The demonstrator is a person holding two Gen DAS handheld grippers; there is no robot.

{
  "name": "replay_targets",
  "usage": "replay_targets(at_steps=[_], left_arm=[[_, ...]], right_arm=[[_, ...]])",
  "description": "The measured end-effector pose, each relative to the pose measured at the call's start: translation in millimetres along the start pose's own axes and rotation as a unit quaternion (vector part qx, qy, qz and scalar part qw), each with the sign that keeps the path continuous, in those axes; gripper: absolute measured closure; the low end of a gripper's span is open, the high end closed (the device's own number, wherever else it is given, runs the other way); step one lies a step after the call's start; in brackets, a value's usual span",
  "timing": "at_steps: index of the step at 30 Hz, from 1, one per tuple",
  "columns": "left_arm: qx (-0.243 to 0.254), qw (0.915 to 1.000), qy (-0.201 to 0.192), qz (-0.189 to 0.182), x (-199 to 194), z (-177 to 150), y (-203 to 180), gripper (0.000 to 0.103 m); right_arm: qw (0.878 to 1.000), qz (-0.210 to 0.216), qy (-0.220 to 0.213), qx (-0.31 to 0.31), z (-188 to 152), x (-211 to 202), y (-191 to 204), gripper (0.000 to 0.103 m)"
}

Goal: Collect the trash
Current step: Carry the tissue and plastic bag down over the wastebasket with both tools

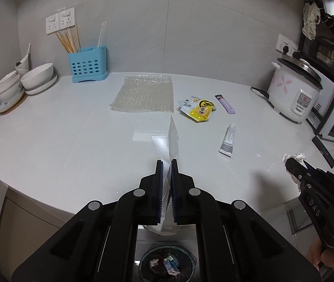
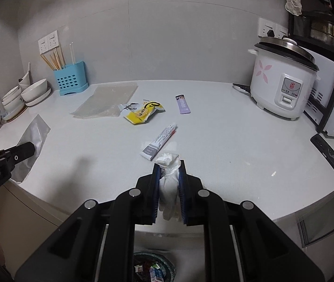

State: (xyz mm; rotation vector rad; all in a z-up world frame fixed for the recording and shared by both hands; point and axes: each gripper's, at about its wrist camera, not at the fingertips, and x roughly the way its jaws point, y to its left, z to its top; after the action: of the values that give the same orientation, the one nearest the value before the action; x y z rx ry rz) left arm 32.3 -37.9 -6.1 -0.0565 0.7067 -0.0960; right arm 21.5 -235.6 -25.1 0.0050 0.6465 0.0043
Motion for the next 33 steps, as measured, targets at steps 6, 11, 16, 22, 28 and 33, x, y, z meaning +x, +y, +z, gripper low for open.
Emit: replay_targets(at_steps=[6,11,16,22,28,33], left_arm=[[0.001,0.9998,-0.015,-0.013,-28,-51,-2,0.097],[-0.004,0.9996,-0.022,-0.018,-42,-97,1,0.097],[-0.006,0.9996,-0.007,-0.027,-39,-146,4,0.097],[-0.012,0.9990,0.035,-0.026,-9,-206,14,0.097],[-0.015,0.9953,0.089,-0.035,47,-266,22,0.097],[-0.019,0.9917,0.122,-0.035,97,-308,27,0.097]], right_arm=[[1.000,0.018,-0.021,-0.004,-45,-31,11,0.090],[0.999,0.036,-0.034,-0.007,-90,-51,21,0.090],[0.998,0.052,-0.040,-0.010,-135,-60,32,0.090],[0.998,0.064,-0.016,-0.016,-194,-41,44,0.090],[0.997,0.059,0.037,-0.021,-250,5,48,0.090],[0.994,0.062,0.083,-0.019,-295,54,46,0.090]])
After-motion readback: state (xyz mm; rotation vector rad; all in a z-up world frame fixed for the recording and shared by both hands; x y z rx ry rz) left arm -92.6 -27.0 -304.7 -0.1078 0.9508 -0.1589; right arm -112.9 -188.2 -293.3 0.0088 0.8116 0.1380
